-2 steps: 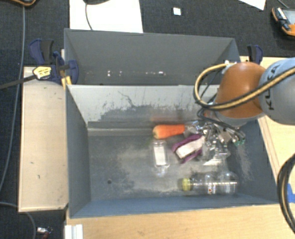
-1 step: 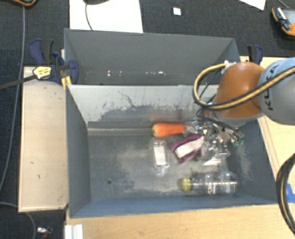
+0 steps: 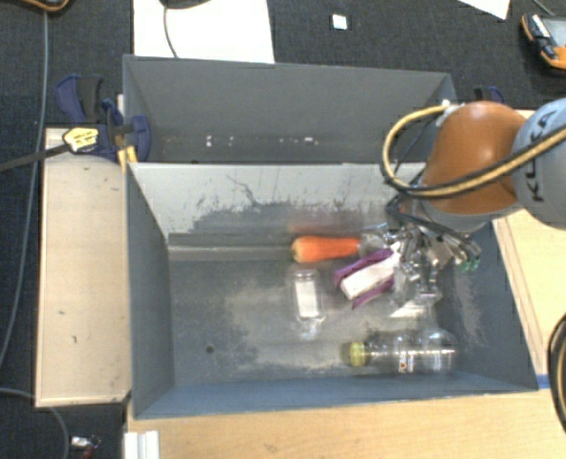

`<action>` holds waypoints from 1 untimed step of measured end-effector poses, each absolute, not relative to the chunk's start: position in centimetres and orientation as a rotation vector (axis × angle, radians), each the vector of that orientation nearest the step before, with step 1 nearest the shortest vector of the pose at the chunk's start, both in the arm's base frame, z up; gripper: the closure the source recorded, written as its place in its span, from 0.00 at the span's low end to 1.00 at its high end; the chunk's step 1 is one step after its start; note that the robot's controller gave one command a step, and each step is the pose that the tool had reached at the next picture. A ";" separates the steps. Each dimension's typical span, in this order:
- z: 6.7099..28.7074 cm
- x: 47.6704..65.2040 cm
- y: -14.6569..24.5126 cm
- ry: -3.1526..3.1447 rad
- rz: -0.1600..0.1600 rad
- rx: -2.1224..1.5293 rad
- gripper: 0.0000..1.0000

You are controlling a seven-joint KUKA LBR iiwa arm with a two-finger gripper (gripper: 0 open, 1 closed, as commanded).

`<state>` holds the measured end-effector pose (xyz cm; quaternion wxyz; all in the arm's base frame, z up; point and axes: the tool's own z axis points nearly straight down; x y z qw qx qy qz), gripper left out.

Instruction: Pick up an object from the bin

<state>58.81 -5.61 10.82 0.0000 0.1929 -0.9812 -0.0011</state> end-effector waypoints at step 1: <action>14.7 58.9 -5.6 -3.085 -0.003 0.603 1.00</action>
Offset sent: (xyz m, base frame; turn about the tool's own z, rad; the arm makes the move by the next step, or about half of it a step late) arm 0.0007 0.0002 0.0841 0.0013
